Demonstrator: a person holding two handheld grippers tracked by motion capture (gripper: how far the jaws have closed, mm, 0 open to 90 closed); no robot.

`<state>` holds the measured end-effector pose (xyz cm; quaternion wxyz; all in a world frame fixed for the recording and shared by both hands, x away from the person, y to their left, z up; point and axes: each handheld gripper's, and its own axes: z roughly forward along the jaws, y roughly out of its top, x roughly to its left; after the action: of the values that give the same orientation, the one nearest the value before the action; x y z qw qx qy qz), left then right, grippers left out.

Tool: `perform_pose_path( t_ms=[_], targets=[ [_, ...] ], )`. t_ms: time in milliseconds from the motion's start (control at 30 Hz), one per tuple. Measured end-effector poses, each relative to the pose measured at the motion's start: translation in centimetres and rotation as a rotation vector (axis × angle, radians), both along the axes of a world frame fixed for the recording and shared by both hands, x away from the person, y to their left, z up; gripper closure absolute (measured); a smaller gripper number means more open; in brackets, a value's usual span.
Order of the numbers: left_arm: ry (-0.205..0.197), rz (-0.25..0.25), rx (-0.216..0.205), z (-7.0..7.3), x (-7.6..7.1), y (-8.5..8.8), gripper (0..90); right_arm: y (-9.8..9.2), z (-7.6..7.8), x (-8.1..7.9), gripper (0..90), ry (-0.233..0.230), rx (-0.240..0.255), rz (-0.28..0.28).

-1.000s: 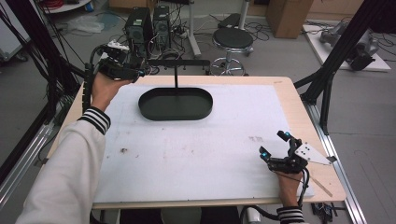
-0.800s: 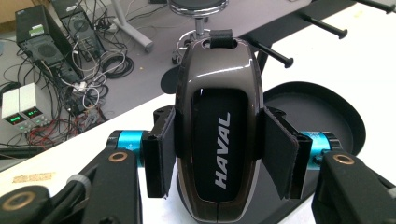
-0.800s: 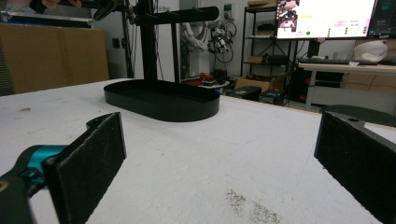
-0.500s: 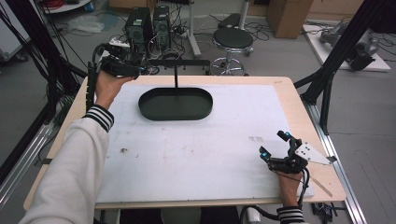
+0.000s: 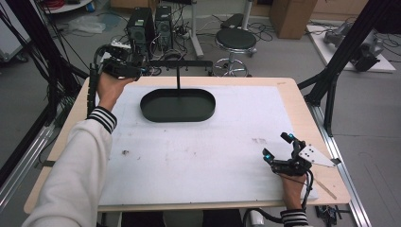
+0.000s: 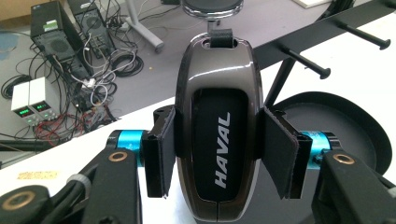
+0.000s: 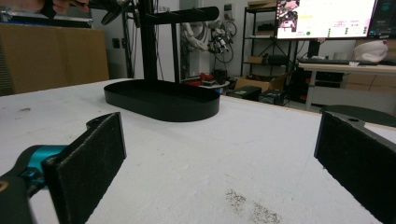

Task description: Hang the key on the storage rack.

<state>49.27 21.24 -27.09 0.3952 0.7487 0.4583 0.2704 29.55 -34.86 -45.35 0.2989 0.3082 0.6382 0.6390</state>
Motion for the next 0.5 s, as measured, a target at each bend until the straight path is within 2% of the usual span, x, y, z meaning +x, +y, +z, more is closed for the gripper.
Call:
perform_pose_path(
  t_ms=[100, 500],
  targets=[
    [-0.009, 0.009, -0.008, -0.5, -0.2, 0.4, 48.5, 0.0, 0.0, 0.0, 1.0, 0.001, -0.002, 0.000],
    [0.035, 0.025, -0.012, -3.1, -0.8, 1.9, 48.5, 0.0, 0.0, -0.1, 1.0, -0.002, -0.001, 0.000]
  ],
)
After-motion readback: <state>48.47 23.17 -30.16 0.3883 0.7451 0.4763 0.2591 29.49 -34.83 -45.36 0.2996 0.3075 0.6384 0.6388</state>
